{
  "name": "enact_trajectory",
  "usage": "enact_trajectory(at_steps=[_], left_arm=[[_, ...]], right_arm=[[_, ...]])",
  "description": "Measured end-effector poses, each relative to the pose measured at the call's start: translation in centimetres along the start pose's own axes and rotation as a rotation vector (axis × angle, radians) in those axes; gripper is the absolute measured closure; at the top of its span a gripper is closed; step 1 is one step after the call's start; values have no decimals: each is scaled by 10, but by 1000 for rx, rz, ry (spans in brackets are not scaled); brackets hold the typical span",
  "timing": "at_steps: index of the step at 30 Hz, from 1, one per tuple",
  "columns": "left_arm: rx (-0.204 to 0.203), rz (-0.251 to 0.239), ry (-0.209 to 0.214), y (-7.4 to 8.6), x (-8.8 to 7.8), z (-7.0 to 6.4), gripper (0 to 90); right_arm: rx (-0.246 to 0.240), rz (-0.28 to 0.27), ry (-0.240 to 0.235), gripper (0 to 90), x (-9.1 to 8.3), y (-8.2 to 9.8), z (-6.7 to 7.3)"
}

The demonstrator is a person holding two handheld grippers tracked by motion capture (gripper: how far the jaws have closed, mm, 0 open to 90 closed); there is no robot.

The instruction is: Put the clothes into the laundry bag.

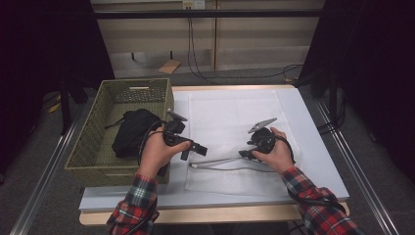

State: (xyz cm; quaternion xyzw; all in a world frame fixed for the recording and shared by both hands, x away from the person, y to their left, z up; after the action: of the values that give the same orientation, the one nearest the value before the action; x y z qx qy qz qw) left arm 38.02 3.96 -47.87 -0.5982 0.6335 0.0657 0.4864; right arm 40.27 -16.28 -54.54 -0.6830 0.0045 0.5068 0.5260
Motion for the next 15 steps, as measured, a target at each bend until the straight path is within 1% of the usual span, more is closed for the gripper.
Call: enact_trajectory(at_steps=[1,2,3,4,5,6,7,8,9,11,12,13,15], left_arm=[[-3,-3,-8,0,0,1,88],[-3,-3,-8,0,0,1,88],[-4,-3,-8,0,0,1,89],[-5,-4,-8,0,0,1,89],[-9,-10,-9,-1,0,0,89],[-12,-12,-7,-1,0,0,89],[-12,-10,-7,-1,0,0,89],[-11,-10,-8,-1,0,0,88],[-9,-9,-10,-1,0,1,89],[-12,-11,-9,-1,0,0,89],[-11,-12,-8,-1,0,0,89],[-1,-7,-7,-1,-1,0,89],[-1,-7,-4,-1,-1,0,89]], right_arm=[[-3,-7,-3,495,0,-1,0],[-5,-13,-3,557,-1,-2,0],[-6,-27,-13,620,-3,-4,1],[-4,-43,-7,687,-4,-6,-1],[-2,-41,-9,731,-6,-7,0],[12,-49,-19,772,-8,-9,0],[18,-57,-8,873,-11,-10,-1],[14,-49,-19,898,-12,-10,-1],[16,-47,-37,900,-12,-11,0],[30,-32,-30,900,-14,-11,1],[21,-31,-49,900,-14,-11,3],[19,-30,-49,900,-15,-12,4],[34,-31,-67,900,-16,-13,6]])
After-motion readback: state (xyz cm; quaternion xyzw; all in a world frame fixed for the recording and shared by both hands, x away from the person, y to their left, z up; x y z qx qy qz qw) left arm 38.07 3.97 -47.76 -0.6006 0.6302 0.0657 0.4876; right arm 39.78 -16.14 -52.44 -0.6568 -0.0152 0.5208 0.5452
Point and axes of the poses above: each handheld gripper's, and its own axes: x roughly forward along the jaws, y roughly out of its underside, z roughly to its left, the point moved 10 cm from there along x, roughly forward along the jaws, and after that the axes turned 8 degrees about -z, right-handed, at the moved point
